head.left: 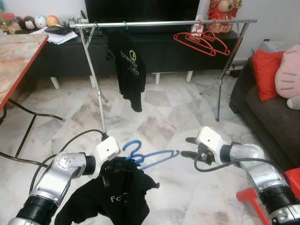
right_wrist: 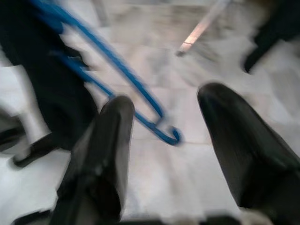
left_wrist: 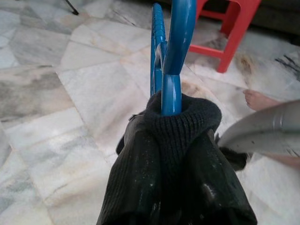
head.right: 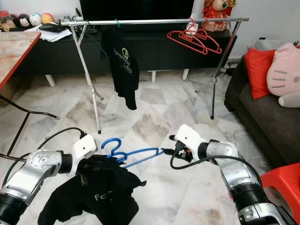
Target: Hang hanger
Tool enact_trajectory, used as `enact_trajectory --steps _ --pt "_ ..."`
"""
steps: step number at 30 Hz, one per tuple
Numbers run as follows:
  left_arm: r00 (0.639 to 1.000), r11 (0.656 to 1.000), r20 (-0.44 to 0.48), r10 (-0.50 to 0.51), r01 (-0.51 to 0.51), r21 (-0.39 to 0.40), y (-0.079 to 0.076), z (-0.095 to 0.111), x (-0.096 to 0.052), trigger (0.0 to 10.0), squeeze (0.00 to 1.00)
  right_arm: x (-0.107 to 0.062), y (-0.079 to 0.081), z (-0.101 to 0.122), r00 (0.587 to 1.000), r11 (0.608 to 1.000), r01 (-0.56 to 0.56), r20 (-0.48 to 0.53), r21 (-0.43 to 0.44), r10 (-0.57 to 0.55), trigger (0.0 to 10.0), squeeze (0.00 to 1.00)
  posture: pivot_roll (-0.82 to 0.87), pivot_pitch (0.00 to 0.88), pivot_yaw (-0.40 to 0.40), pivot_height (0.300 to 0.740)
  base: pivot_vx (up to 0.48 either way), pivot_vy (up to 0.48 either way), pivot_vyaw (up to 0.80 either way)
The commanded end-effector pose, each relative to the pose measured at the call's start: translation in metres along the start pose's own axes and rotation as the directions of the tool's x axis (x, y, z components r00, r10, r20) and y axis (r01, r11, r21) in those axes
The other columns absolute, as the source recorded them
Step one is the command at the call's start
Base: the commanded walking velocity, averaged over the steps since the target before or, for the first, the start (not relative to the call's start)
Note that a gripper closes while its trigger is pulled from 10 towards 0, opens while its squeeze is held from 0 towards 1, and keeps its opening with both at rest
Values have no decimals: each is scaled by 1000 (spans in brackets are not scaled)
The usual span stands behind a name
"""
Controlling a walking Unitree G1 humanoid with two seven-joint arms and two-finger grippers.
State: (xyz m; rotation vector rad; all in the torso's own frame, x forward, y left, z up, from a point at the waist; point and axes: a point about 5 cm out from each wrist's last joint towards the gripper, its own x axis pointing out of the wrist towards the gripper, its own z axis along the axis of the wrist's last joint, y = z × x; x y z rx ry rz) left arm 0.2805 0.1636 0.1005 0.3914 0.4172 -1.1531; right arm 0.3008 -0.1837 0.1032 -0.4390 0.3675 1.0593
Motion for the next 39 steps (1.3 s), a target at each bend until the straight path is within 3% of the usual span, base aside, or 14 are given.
enact_trajectory --steps 1,9,18,27,39 --pt "1000 998 9 -28 27 63 0 14 -3 10000 0 1 13 7 991 991 -127 27 -28 128 10000 0 -65 19 -79 740 0 0 0" --pt "996 989 19 -88 85 122 -4 30 -6 10000 0 9 24 7 974 973 -226 10 -47 227 10000 0 -59 20 -73 740 0 0 0" --pt "984 970 -5 -179 177 166 -14 38 -6 10000 0 16 19 23 975 976 -203 74 -77 209 10000 0 -61 11 -65 740 0 0 0" --pt "981 966 -10 -192 191 175 -17 40 -4 10000 0 19 38 22 927 930 -361 78 -73 366 10000 0 -57 0 -69 740 0 0 0" --pt "981 963 16 -194 187 193 -20 50 -1 10000 0 26 42 23 921 924 -373 90 -85 380 10000 0 -51 0 -69 740 0 0 0"
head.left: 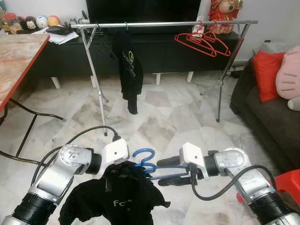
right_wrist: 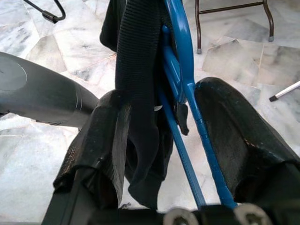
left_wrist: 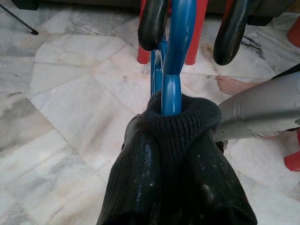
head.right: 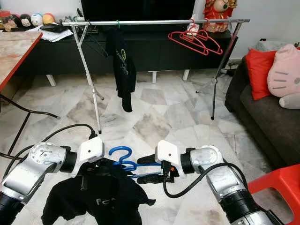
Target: Hang hanger
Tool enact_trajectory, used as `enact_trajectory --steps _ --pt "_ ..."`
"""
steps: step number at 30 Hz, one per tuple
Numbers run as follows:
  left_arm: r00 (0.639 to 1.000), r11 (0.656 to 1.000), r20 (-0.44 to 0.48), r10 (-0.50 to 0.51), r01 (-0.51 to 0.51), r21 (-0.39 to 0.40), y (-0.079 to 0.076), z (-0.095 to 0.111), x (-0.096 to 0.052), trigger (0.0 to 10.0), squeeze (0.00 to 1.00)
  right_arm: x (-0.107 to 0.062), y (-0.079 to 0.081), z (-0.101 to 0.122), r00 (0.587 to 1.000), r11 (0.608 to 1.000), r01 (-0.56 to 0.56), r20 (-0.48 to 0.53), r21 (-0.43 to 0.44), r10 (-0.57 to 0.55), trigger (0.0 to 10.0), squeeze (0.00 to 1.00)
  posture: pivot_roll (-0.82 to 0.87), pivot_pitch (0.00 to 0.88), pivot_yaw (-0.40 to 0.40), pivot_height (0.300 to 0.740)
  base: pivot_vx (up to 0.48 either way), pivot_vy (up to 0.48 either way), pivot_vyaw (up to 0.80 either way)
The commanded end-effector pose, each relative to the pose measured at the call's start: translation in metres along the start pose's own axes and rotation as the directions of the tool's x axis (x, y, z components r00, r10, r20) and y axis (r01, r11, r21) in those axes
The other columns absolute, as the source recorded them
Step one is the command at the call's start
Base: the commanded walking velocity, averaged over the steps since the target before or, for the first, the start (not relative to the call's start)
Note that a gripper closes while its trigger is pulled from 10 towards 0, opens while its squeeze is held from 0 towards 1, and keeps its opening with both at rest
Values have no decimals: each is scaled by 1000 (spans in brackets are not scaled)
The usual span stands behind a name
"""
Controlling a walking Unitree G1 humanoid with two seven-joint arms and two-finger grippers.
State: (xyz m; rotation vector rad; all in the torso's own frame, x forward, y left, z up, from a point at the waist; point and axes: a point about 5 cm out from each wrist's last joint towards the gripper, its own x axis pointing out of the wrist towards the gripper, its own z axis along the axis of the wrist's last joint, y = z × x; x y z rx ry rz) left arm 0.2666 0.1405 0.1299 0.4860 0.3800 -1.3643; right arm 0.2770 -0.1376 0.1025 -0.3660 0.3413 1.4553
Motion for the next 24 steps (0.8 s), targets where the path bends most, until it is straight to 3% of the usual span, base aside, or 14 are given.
enact_trajectory --steps 1,15,16,17,18,19,24 --pt "999 998 35 -13 11 57 0 16 1 10000 0 3 -1 2 1000 1000 5 4 -23 -5 10000 0 -51 0 -69 740 0 0 0" --pt "999 998 43 -24 21 65 -3 20 3 10000 0 9 0 -5 1000 1000 4 -12 -9 -4 10000 0 -48 0 -70 740 0 0 0" --pt "999 998 45 -18 15 66 -2 21 3 10000 0 9 0 -7 1000 1000 8 -23 -4 -8 3098 0 -50 0 -70 740 0 0 0" --pt "999 998 46 -13 10 64 -2 21 3 10000 0 9 0 -8 1000 1000 8 -28 -4 -8 1294 0 -50 0 -70 740 0 0 0" --pt "999 998 48 -9 6 62 -1 21 3 10000 0 8 0 -9 999 1000 7 -31 -5 -7 1294 0 -49 0 -71 740 0 0 0" --pt "999 998 47 -8 5 62 -1 20 3 10000 0 9 0 -9 999 1000 10 -31 -3 -10 0 0 -49 0 -71 740 0 0 0" --pt "999 998 49 -4 2 59 -1 21 3 10000 0 9 -1 -11 999 1000 18 -30 5 -18 0 0 -47 0 -73 740 0 0 0"
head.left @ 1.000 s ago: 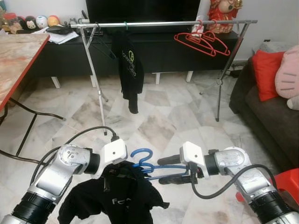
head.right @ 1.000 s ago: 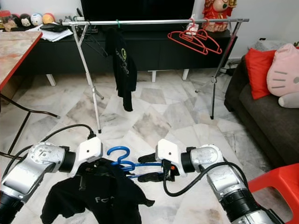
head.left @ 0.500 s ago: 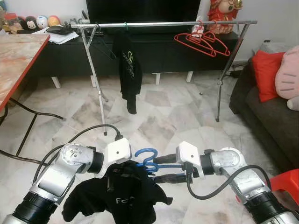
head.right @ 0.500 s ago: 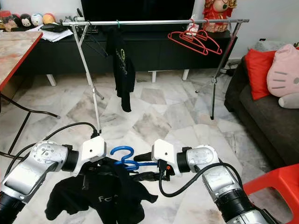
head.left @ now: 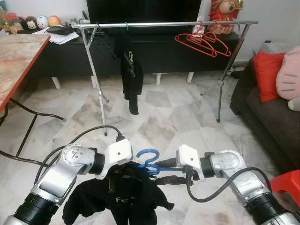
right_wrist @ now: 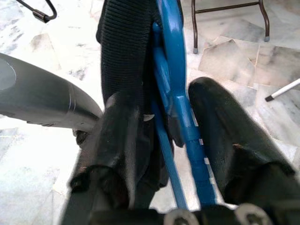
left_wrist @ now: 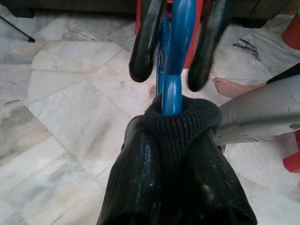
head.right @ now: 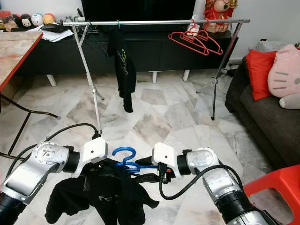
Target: Hang hanger
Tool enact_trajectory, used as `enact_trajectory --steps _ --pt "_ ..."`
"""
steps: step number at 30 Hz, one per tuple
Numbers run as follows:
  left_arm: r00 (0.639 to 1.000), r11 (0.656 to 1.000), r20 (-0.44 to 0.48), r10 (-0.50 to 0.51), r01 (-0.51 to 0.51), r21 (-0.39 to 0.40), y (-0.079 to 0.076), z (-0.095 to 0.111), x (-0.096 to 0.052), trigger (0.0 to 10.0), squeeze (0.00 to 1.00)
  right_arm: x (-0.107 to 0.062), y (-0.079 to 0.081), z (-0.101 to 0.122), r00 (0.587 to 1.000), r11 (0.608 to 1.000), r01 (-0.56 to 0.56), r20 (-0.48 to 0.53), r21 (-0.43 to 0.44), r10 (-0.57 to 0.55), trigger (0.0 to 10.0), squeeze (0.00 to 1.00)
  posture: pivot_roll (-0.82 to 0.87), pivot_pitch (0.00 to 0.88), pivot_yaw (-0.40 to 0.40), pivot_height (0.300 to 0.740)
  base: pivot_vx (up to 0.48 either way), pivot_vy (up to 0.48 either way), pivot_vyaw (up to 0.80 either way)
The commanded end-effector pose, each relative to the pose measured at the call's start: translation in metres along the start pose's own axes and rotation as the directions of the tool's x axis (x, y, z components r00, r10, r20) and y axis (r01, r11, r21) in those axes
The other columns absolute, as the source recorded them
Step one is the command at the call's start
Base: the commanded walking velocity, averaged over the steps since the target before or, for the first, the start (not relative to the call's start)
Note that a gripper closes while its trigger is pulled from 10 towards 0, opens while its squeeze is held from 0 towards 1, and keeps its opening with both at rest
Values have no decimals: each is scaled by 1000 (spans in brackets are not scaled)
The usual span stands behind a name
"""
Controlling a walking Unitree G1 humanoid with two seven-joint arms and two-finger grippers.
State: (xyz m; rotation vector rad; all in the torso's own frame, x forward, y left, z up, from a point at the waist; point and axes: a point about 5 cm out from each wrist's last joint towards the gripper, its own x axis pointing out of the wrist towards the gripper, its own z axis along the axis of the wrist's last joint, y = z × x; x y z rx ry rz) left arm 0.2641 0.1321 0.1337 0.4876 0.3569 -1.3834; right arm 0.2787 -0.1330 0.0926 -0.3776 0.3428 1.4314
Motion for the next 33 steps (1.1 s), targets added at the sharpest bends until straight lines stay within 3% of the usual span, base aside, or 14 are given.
enact_trajectory --steps 1,2,9,10,11,12,13,21,22,27,28,29,33 --pt "999 999 32 8 -10 40 3 13 -2 10000 0 0 0 -4 1000 1000 -5 -20 8 5 0 0 -47 0 -74 740 0 0 0" --pt "999 999 33 8 -10 40 3 13 -2 10000 0 1 0 -5 1000 1000 -3 -19 10 3 549 0 -47 0 -74 740 0 0 0" --pt "999 999 34 18 -20 31 3 12 -3 10000 0 3 0 -6 1000 1000 5 -18 16 -5 824 0 -46 0 -75 740 0 0 0" --pt "999 999 33 19 -20 30 3 12 -3 10000 0 3 -1 -6 1000 1000 7 -19 17 -6 1608 0 -45 4 -76 740 0 0 0" --pt "999 999 33 19 -20 30 3 12 -3 10000 0 3 -1 -6 1000 1000 7 -20 17 -7 1608 0 -45 4 -76 740 0 0 0" --pt "999 999 33 21 -22 30 3 12 -3 10000 0 3 -1 -7 1000 1000 10 -24 17 -9 2980 0 -45 4 -76 740 0 0 0" --pt "999 999 34 22 -23 30 4 12 -3 10000 0 3 -1 -8 1000 1000 13 -28 17 -12 9529 0 -45 5 -77 740 0 0 0" --pt "999 999 41 21 -23 32 4 14 -2 10000 0 5 -2 -8 999 1000 14 -32 18 -14 10000 0 -45 10 -78 740 0 0 0" --pt "999 999 41 21 -23 32 4 14 -2 10000 0 4 -3 -7 1000 999 18 -22 30 -18 10000 1000 -45 10 -78 740 0 0 0" --pt "999 999 43 20 -22 29 3 14 -2 10000 0 4 -4 -8 999 1000 24 -36 16 -24 10000 965 -45 13 -79 740 0 0 0" --pt "999 999 44 20 -21 29 3 14 -2 10000 0 4 -5 -9 998 1000 27 -48 7 -26 10000 341 -45 14 -79 740 0 0 0" --pt "999 999 45 20 -21 28 3 14 -2 10000 0 4 -5 -10 998 1000 28 -57 0 -28 10000 0 -45 14 -79 740 0 0 0" --pt "999 999 48 16 -18 29 3 15 -2 10000 0 6 -5 -11 998 1000 29 -64 0 -29 10000 0 -43 16 -79 740 0 0 0"
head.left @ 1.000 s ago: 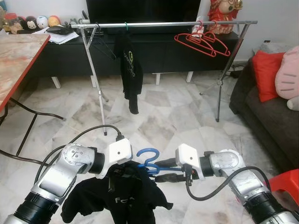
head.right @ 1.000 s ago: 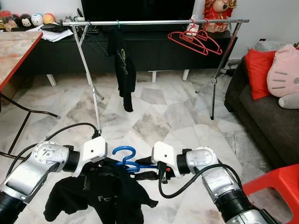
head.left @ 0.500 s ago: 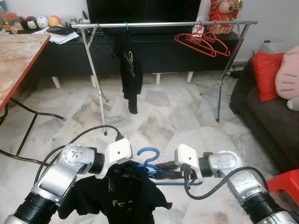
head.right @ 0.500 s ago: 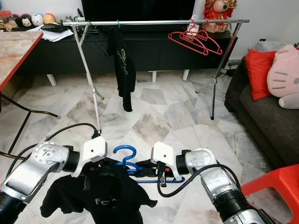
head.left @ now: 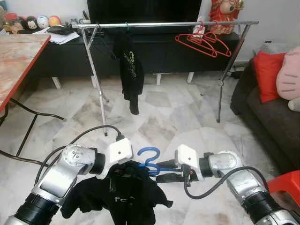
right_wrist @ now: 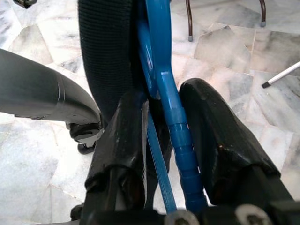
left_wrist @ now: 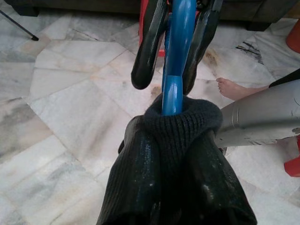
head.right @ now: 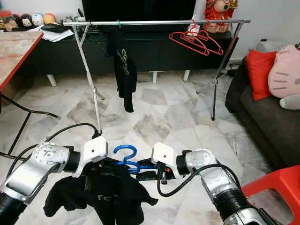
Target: Hang hanger
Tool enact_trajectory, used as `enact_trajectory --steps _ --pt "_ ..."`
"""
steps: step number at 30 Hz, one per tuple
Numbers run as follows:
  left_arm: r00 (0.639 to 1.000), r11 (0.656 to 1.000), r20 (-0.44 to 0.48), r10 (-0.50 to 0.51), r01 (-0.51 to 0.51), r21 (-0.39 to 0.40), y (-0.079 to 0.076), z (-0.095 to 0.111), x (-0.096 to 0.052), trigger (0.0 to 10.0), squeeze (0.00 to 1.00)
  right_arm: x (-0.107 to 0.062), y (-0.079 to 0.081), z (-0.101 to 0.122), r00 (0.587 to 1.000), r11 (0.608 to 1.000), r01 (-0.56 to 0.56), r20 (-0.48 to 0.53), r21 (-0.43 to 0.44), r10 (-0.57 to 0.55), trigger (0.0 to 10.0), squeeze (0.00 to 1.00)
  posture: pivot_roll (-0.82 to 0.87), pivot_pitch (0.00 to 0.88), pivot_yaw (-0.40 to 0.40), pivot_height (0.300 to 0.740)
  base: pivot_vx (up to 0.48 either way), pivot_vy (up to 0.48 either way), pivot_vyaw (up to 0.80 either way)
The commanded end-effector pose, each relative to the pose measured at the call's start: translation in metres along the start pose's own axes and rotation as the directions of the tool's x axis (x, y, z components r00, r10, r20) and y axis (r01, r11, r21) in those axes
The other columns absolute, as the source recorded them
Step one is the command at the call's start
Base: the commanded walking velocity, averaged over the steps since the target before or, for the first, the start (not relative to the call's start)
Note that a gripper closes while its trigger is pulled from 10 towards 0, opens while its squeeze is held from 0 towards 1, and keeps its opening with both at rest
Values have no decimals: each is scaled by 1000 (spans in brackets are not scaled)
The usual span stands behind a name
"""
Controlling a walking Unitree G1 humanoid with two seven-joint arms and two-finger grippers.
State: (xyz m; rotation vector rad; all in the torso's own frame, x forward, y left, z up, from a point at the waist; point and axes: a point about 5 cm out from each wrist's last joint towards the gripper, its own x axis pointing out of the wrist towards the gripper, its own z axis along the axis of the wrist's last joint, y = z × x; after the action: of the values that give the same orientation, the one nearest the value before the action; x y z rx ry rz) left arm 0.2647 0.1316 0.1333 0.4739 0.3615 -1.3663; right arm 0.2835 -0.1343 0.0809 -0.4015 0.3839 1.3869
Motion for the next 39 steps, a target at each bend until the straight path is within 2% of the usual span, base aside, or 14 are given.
enact_trajectory --steps 1,17,18,19,20,39 --pt "999 999 46 1 -3 45 2 15 -3 10000 0 2 -1 1 1000 1000 -2 -14 -16 2 10000 0 -43 16 -79 740 0 0 0" --pt "999 999 53 -7 5 40 1 16 0 10000 0 8 -4 5 999 1000 14 44 2 -14 10000 0 -42 17 -79 740 0 0 0" --pt "999 999 53 -7 4 39 1 16 0 10000 0 8 -3 5 999 1000 12 49 3 -12 4549 0 -42 17 -79 740 0 0 0" --pt "999 999 53 -6 4 39 0 16 0 10000 0 8 -3 5 999 1000 10 52 4 -11 4549 0 -42 17 -79 740 0 0 0" --pt "999 999 53 -6 4 38 0 16 0 10000 0 8 -3 6 998 1000 8 56 6 -9 0 0 -40 18 -80 740 0 0 0" --pt "999 999 49 -12 10 36 -1 14 1 10000 0 9 -3 4 999 1000 10 47 12 -11 0 0 -41 19 -80 740 0 0 0"
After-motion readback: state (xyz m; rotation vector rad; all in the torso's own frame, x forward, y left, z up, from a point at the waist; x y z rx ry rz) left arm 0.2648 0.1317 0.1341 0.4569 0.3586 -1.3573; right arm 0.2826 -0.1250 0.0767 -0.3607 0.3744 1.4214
